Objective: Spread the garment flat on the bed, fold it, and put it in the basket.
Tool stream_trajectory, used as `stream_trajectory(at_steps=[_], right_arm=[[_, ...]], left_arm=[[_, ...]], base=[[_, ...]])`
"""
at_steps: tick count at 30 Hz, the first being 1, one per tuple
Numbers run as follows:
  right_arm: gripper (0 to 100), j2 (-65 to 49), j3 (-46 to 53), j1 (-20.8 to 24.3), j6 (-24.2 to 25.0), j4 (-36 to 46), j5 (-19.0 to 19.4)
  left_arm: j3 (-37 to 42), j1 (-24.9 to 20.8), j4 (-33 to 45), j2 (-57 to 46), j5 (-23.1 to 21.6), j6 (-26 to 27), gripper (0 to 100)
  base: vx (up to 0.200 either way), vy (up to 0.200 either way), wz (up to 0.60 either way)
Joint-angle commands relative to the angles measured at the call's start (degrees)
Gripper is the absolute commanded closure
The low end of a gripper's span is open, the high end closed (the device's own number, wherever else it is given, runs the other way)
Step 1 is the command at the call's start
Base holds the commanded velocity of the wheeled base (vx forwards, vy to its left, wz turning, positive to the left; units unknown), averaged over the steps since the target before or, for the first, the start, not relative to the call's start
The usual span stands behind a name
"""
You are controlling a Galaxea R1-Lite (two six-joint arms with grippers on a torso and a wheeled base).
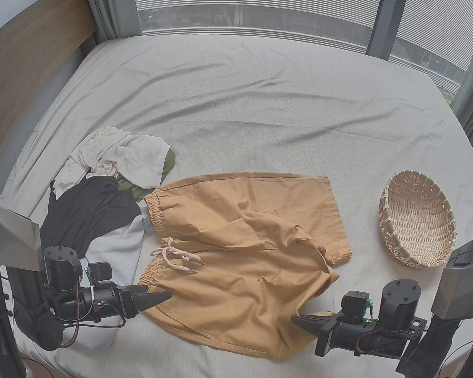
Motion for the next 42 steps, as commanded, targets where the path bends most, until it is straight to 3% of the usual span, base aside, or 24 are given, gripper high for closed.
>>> stream_trajectory(at_steps=[1, 8, 10, 15, 24, 25, 29, 39, 42], right_arm=[[100, 0.6, -2.9, 4.1, 1.1, 0.1, 0.6], [100, 6.1, -8.5, 4.3, 1.0, 0.2, 1.2], [100, 8.8, -11.9, 4.1, 1.0, 0.3, 4.0], [100, 10.9, -16.9, 4.1, 1.1, 0.5, 6.6], [100, 14.4, -20.5, 5.7, 1.3, 0.3, 8.3], [0, 14.3, -20.4, 6.0, 1.4, 0.3, 8.8], [0, 13.6, -20.1, 6.9, 2.7, -0.1, 9.6], [0, 7.5, -19.7, 11.4, 13.1, 0.4, 10.9], [0, 5.4, -19.2, 11.3, 17.1, -0.1, 13.6]], left_arm=[[0.4, -0.8, -0.1, 0.4, 0.0, 0.0, 0], [0.6, -1.2, -0.2, 1.2, 0.0, 0.1, 0], [0.6, -1.9, -0.2, 1.9, 0.1, 0.1, 0], [0.6, -1.9, -0.2, 2.2, 0.1, 0.5, 0], [0.7, -1.8, -0.2, 2.2, 0.1, 0.7, 0], [0.7, -1.9, -0.2, 2.2, 0.1, 0.8, 0], [0.7, -1.9, -0.2, 2.4, 0.1, 0.8, 0], [0.8, -2.3, -0.2, 2.5, 0.1, 0.9, 0], [0.7, -2.4, -0.2, 2.6, 0.1, 0.8, 0]], base=[[0.000, 0.000, 0.00], [0.000, 0.000, 0.00], [0.000, 0.000, 0.00], [0.000, 0.000, 0.00], [0.000, 0.000, 0.00], [0.000, 0.000, 0.00], [0.000, 0.000, 0.00], [0.000, 0.000, 0.00], [0.000, 0.000, 0.00]])
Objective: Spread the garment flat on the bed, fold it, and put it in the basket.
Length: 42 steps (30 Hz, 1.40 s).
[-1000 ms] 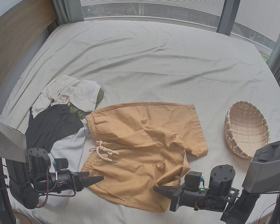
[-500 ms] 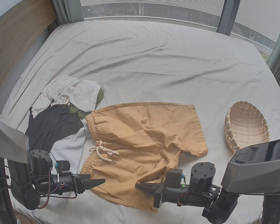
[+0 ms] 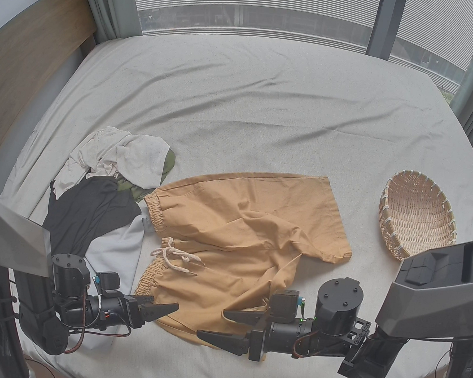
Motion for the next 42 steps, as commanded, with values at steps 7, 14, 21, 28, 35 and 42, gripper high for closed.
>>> stream_trajectory(at_steps=[7, 14, 21, 28, 35, 42], right_arm=[[0, -6.1, 0.2, -2.6, 5.9, -0.1, 3.1], [0, -2.3, 1.2, -7.8, 0.7, 0.1, 2.0], [0, -3.2, 1.4, -10.8, -1.3, -0.4, -1.3], [0, -4.2, 4.9, -14.3, -6.8, -0.5, -6.4], [0, -5.8, 5.8, -16.6, -7.7, -0.4, -10.0], [0, -6.7, 7.8, -17.5, -7.9, -0.4, -10.1]], left_arm=[[0.0, -0.1, -0.1, 0.1, 0.0, -0.1, 0], [0.1, -0.2, -0.2, 0.5, 0.0, 0.0, 0], [0.0, -0.2, -0.2, 1.8, 0.0, 1.0, 0], [0.0, -0.1, -0.2, 2.5, 0.0, 1.6, 0], [0.0, -0.1, -0.2, 2.4, 0.0, 1.6, 0], [0.0, 0.0, -0.2, 2.7, 0.0, 1.6, 0]], base=[[0.000, 0.000, 0.00], [0.000, 0.000, 0.00], [0.000, 0.000, 0.00], [0.000, 0.000, 0.00], [0.000, 0.000, 0.00], [0.000, 0.000, 0.00]])
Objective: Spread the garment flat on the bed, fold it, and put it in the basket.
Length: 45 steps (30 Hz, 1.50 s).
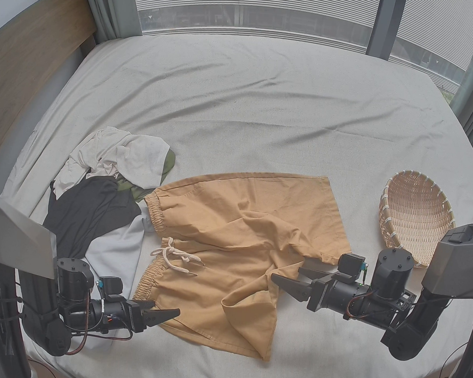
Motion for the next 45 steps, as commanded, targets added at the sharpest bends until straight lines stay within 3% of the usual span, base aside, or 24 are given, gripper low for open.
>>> stream_trajectory(at_steps=[1, 10, 24, 32, 38, 40, 43, 44, 45], right_arm=[[0, -0.4, 1.0, -0.2, 0.1, 0.0, 0.0], [0, -0.3, 1.9, -0.5, 0.2, 0.4, 0.3], [0, 2.7, 2.3, 3.9, 0.5, 0.0, 0.6], [0, 6.0, 1.0, 7.8, 3.9, -0.1, 0.7], [0, 5.0, 1.6, 10.5, 7.4, -0.1, 4.3], [0, 1.1, 3.5, 12.4, 12.2, -0.2, 7.5], [0, -1.5, 4.2, 12.9, 13.8, -0.1, 9.3], [0, -4.9, 5.6, 13.3, 16.7, -0.1, 12.8], [0, -5.4, 5.8, 13.3, 17.0, -0.1, 13.2]], left_arm=[[-0.1, -0.1, -0.2, 0.5, 0.0, 0.1, 0], [-0.1, -0.1, -0.2, 0.9, -0.1, 0.1, 0], [-0.1, -0.1, -0.2, 0.9, -0.1, 0.1, 0], [-0.1, 0.0, -0.2, 0.6, 0.0, 0.8, 0], [-0.3, 0.4, -0.2, 0.5, -0.1, 0.8, 0], [-0.3, 0.4, -0.3, 0.4, -0.1, 0.8, 0], [-0.3, 0.4, -0.3, 0.4, -0.1, 0.8, 0], [-0.3, 0.4, -0.3, 0.4, -0.1, 0.8, 0], [-0.3, 0.4, -0.2, 0.4, -0.1, 0.8, 0]], base=[[0.000, 0.000, 0.00], [0.000, 0.000, 0.00], [0.000, 0.000, 0.00], [0.000, 0.000, 0.00], [0.000, 0.000, 0.00], [0.000, 0.000, 0.00], [0.000, 0.000, 0.00], [0.000, 0.000, 0.00], [0.000, 0.000, 0.00]])
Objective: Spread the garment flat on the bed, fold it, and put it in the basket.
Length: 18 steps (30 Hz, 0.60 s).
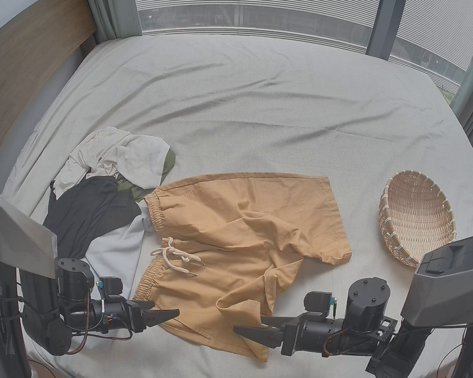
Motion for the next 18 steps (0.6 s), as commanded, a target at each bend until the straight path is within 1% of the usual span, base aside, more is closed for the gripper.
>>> stream_trajectory(at_steps=[1, 3, 4, 6, 8, 13, 14, 16, 18], right_arm=[[0, -8.8, 3.5, 1.4, 4.9, 0.0, 6.1], [0, -10.2, 4.5, 1.4, 5.7, 0.0, 8.2], [0, -11.7, 5.7, 1.2, 6.4, 0.0, 11.0], [0, -12.2, 5.7, 0.5, 6.3, -0.1, 12.2], [0, -12.2, 5.4, -0.1, 6.2, -0.2, 12.2], [0, -11.2, 3.3, -6.5, 3.5, 0.0, 11.8], [0, -10.2, 2.4, -8.2, 2.9, 0.0, 11.2], [0, -9.1, 1.1, -9.7, 2.8, 0.0, 8.4], [0, -7.4, 0.4, -10.0, 2.6, 0.0, 5.5]], left_arm=[[0.0, 0.1, -0.3, 0.0, 0.0, 0.0, 0], [0.0, 0.1, -0.3, 0.0, 0.0, 0.0, 0], [0.0, 0.1, -0.3, 0.1, 0.0, 0.0, 0], [0.0, 0.1, -0.3, 0.1, 0.0, 0.0, 0], [0.0, 0.1, -0.3, 0.1, 0.0, 0.0, 0], [0.0, -0.2, -0.3, 0.1, 0.0, 0.0, 0], [0.0, -0.2, -0.3, 0.2, 0.0, 0.0, 0], [0.0, -0.3, -0.3, 0.2, 0.0, 0.0, 0], [0.0, -0.4, -0.3, 0.3, 0.0, 0.0, 0]], base=[[0.000, 0.000, 0.00], [0.000, 0.000, 0.00], [0.000, 0.000, 0.00], [0.000, 0.000, 0.00], [0.000, 0.000, 0.00], [0.000, 0.000, 0.00], [0.000, 0.000, 0.00], [0.000, 0.000, 0.00], [0.000, 0.000, 0.00]])
